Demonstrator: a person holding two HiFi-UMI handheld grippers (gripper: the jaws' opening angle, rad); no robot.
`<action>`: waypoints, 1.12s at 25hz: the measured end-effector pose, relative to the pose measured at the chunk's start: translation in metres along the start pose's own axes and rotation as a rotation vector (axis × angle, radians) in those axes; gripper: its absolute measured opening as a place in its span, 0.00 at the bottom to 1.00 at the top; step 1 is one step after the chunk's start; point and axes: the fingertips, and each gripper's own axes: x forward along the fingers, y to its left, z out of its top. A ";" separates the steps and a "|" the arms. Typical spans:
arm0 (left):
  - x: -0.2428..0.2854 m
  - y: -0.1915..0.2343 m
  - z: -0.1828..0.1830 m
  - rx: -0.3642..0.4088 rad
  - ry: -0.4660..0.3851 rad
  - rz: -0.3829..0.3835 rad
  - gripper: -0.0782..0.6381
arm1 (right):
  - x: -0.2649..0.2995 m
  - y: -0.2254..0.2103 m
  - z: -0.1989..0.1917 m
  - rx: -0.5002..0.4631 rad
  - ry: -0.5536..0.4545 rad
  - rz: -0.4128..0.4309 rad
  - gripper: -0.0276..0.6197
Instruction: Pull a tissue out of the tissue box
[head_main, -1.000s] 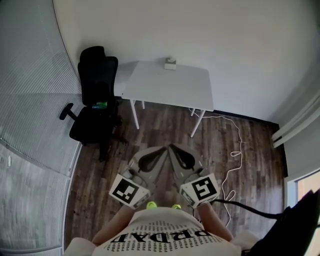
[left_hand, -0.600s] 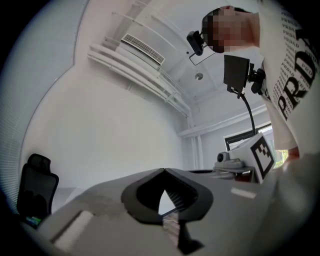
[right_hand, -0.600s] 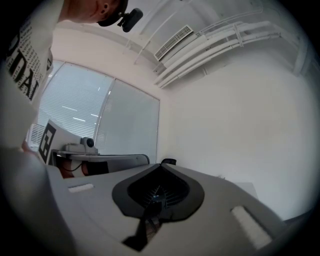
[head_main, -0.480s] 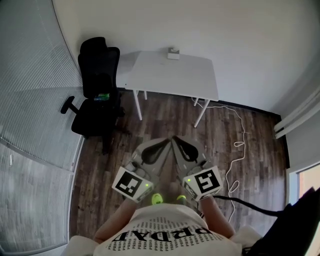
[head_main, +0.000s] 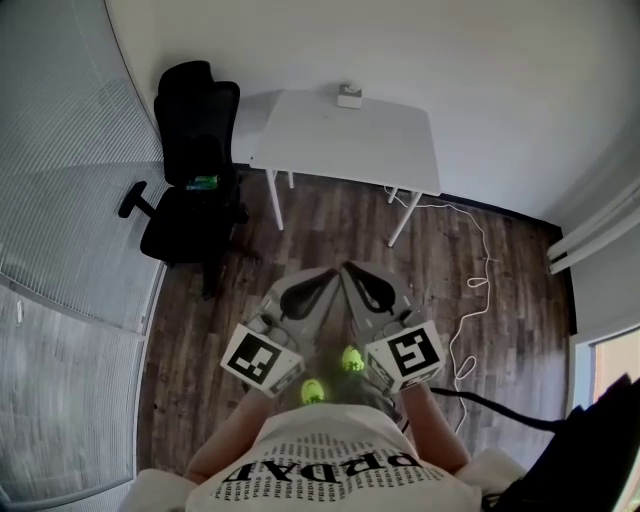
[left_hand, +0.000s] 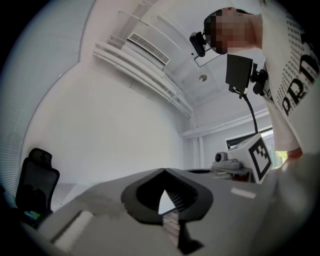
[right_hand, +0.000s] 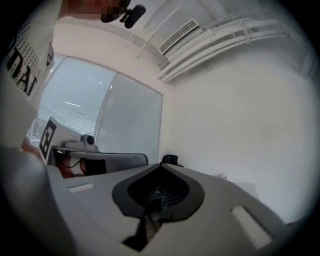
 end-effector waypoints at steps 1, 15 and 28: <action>0.002 0.001 -0.001 -0.004 0.002 0.000 0.12 | 0.002 -0.003 -0.002 0.003 0.004 0.004 0.06; 0.096 0.053 -0.015 -0.007 0.031 0.061 0.11 | 0.051 -0.091 -0.010 0.004 0.031 0.073 0.05; 0.195 0.065 -0.042 -0.005 0.044 0.132 0.12 | 0.058 -0.195 -0.028 0.024 0.041 0.152 0.06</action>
